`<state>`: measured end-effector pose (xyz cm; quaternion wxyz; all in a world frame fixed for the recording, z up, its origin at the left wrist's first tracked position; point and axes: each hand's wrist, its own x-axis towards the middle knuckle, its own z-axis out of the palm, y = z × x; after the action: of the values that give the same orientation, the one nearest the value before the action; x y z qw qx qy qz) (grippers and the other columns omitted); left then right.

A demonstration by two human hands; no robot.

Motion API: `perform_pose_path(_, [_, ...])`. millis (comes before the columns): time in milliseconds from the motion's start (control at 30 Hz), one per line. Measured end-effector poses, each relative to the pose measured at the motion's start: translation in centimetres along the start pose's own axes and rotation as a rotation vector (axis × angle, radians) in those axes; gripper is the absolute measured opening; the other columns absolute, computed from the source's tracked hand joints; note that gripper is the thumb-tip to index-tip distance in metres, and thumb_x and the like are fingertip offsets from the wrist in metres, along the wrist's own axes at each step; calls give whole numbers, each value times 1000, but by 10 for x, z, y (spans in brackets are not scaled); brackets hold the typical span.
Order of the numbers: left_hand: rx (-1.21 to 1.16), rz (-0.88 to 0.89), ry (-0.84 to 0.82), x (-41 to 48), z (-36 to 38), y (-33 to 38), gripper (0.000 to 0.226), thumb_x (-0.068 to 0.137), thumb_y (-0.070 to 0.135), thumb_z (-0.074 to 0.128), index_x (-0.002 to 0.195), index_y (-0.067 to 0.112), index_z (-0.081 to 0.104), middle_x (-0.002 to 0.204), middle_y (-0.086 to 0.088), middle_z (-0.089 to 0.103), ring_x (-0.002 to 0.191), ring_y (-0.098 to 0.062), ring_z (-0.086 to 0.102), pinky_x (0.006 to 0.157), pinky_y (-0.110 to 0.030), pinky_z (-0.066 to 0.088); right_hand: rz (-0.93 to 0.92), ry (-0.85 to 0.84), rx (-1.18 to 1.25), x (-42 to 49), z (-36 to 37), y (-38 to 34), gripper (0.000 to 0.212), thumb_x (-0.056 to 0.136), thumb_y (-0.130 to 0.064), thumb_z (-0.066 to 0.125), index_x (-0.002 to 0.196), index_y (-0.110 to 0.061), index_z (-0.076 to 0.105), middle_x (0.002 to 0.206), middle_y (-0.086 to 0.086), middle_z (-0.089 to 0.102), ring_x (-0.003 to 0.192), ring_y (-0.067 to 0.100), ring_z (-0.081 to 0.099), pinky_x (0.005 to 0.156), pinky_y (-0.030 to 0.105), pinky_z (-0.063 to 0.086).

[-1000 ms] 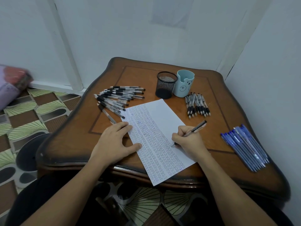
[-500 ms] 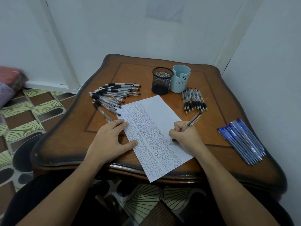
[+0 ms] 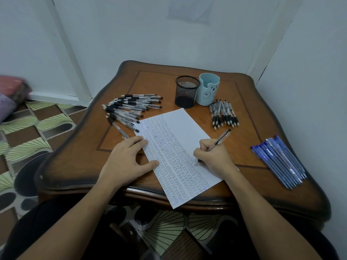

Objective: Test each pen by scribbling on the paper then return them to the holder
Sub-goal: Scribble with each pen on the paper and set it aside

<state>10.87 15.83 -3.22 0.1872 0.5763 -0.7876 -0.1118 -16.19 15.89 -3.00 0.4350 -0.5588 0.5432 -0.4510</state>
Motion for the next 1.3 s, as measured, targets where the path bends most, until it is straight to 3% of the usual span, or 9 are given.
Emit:
perform_pose_path(300, [3,-4,-4,0,0,1,97,66,87,34,141,27,48,147,11,40,135,-8,31,113,-33,20,-4,24,23,0,1,1,53,81,11,61,49,-19,30,52,-1,27,51,18,37,49,26,44])
perform_pose_path(600, [-8,-3,0,-1,-1,2,97,66,86,35,141,26,49,147,10,41,135,-9,32,113,-33,21,-2,25,41,1,-2,-1,56,81,15,57,50,-20,28,50,-7,24,45,8,30,45,21,40])
perform_pose_path(900, [-16,4,9,-1,-2,2,96,66,85,36,139,25,51,146,9,43,134,-10,34,112,-33,22,-22,9,-14,1,0,3,46,74,-3,64,48,-23,32,50,-7,27,48,10,34,55,31,45])
perform_pose_path(1067, [-14,2,0,-1,-2,3,97,66,85,36,140,25,50,147,9,42,135,-10,34,112,-34,22,-6,12,18,2,-2,2,53,78,11,58,48,-22,30,50,-7,24,46,11,29,51,27,39])
perform_pose_path(1300, [-9,-2,0,-1,-1,2,97,65,86,35,140,26,49,147,10,41,135,-10,33,113,-34,21,-19,8,-9,0,-1,1,53,80,12,60,49,-21,31,49,-6,26,44,8,33,46,22,40])
